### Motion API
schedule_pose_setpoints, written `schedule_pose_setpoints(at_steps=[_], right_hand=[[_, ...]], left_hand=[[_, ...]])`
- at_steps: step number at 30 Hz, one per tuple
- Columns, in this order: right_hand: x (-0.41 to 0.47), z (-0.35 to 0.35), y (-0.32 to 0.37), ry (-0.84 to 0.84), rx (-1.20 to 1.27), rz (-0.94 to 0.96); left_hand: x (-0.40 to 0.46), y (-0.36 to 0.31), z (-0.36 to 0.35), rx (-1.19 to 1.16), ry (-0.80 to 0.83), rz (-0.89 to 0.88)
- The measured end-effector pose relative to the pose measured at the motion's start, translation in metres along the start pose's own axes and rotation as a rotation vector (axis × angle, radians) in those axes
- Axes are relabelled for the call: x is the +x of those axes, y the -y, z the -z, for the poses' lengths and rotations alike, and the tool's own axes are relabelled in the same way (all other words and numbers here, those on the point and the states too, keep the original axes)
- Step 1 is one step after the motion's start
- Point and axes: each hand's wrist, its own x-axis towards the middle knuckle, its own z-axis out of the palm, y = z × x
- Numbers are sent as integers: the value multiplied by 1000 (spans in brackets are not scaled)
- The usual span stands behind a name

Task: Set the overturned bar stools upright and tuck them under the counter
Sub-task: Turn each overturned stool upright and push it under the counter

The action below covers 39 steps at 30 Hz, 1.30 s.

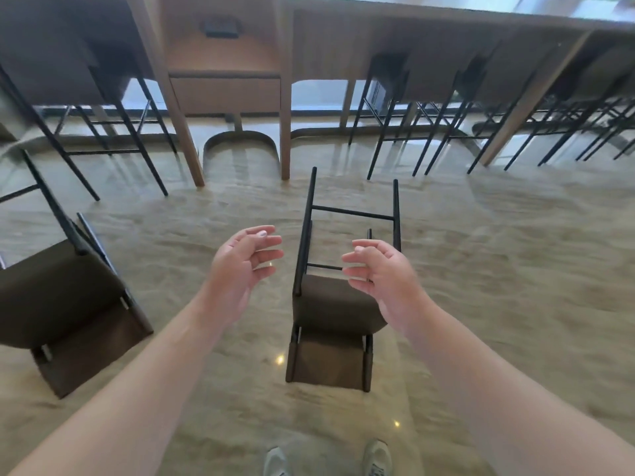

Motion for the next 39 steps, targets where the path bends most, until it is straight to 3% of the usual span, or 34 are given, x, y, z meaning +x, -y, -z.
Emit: schedule_pose_setpoints(at_steps=[9,16,21,30,39], right_hand=[[40,57,-38,-20,-6,-99],[103,104,-129,-32,-21,-186],[159,143,-252,-49,-41,-207],[274,196,-539,-75,-192,-211],[353,237,-714,15,-364,-206]], left_hand=[[26,53,-57,104,-34,98],[73,158,-78,196,-70,175],[117,289,-63,246,-98,235],[212,581,7,376,-124,277],[280,760,76,590,-28,253]])
